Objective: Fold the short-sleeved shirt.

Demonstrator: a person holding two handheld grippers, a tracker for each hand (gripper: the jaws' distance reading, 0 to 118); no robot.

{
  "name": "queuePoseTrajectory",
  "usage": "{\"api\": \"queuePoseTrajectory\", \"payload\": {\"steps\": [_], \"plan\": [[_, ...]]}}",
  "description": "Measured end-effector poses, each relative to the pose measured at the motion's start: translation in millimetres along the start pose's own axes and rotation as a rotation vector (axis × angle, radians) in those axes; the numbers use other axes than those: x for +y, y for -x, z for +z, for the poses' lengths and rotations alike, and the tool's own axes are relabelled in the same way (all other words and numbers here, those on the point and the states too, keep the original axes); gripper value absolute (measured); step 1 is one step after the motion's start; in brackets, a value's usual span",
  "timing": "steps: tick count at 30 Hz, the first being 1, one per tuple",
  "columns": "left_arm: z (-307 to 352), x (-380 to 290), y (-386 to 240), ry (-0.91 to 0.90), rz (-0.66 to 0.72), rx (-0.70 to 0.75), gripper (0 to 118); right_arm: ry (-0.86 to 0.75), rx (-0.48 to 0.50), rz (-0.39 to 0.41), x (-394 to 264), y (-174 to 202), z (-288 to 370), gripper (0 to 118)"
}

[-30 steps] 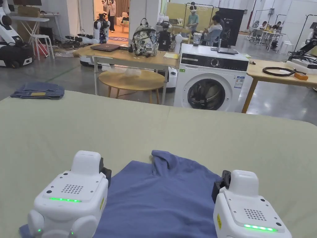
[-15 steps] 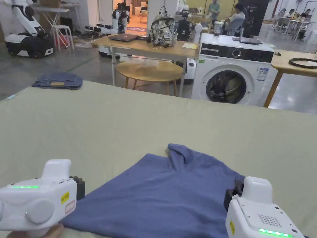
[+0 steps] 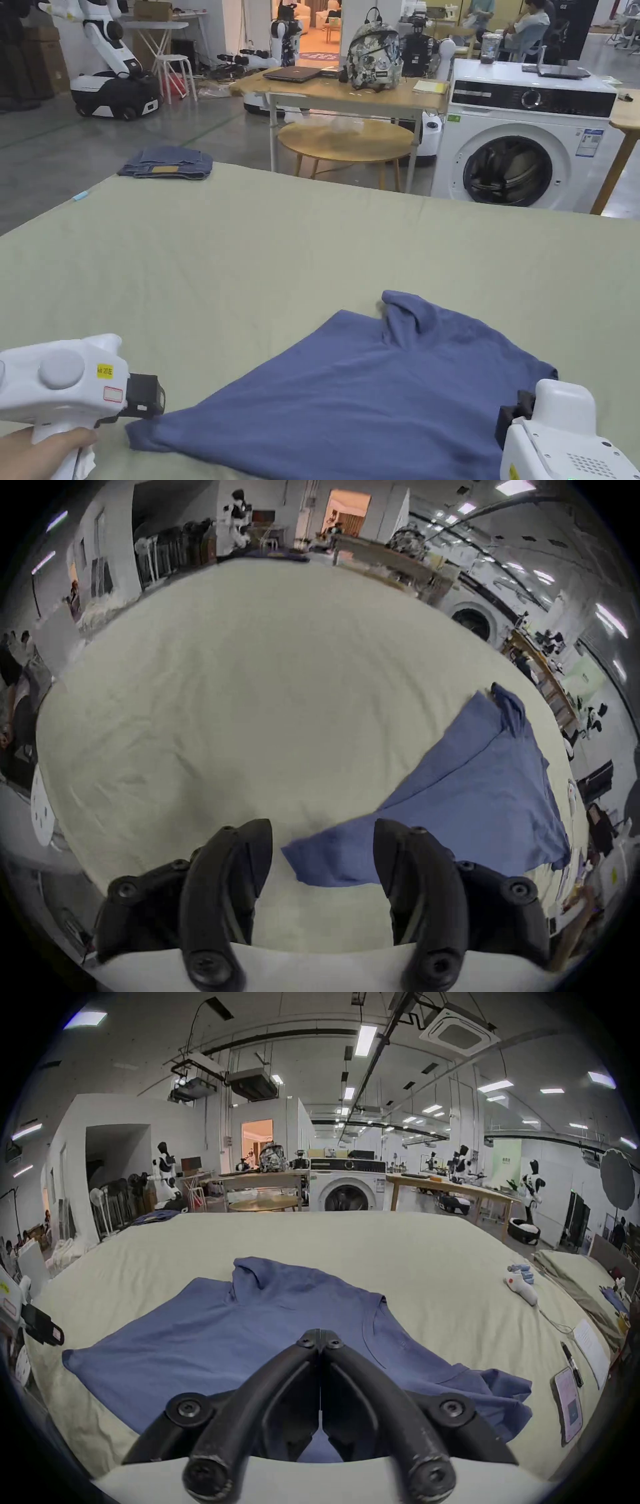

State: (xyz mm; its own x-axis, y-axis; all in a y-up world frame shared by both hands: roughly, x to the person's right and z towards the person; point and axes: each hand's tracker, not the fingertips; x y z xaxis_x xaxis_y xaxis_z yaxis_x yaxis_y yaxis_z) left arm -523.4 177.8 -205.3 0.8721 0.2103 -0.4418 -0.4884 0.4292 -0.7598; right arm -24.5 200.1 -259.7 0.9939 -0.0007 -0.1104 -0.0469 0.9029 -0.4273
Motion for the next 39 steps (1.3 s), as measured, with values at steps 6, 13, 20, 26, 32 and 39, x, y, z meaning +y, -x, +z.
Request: {"api": "queuePoseTrajectory", "payload": {"steps": [6, 13, 20, 26, 32, 39], "plan": [[-37.2, -11.3, -6.5, 0.064, 0.015, 0.072, 58, 0.022, -0.005, -0.001, -4.4, -0.1, -5.9, 0], [-41.0, -9.6, -30.7, 0.036, -0.057, 0.202, 30, 0.049, 0.003, -0.008, -8.8, 0.9, -11.2, 0], [-33.9, -5.6, -29.5, -0.005, -0.093, 0.183, 2, 0.07, 0.009, 0.008, -10.6, 0.1, -17.0, 0], [-44.7, -7.4, -22.8, -0.011, -0.092, 0.142, 0, 0.088, 0.01, 0.004, -11.2, -1.8, -24.7, 0], [-33.1, -14.0, -11.9, -0.062, -0.084, 0.073, 0, 0.119, 0.035, -0.014, 3.2, -14.7, -47.2, 0], [-34.2, -13.0, 7.0, -0.094, -0.038, 0.036, 0, 0.254, 0.07, 0.084, 80.2, -38.6, -149.6, 69]]}}
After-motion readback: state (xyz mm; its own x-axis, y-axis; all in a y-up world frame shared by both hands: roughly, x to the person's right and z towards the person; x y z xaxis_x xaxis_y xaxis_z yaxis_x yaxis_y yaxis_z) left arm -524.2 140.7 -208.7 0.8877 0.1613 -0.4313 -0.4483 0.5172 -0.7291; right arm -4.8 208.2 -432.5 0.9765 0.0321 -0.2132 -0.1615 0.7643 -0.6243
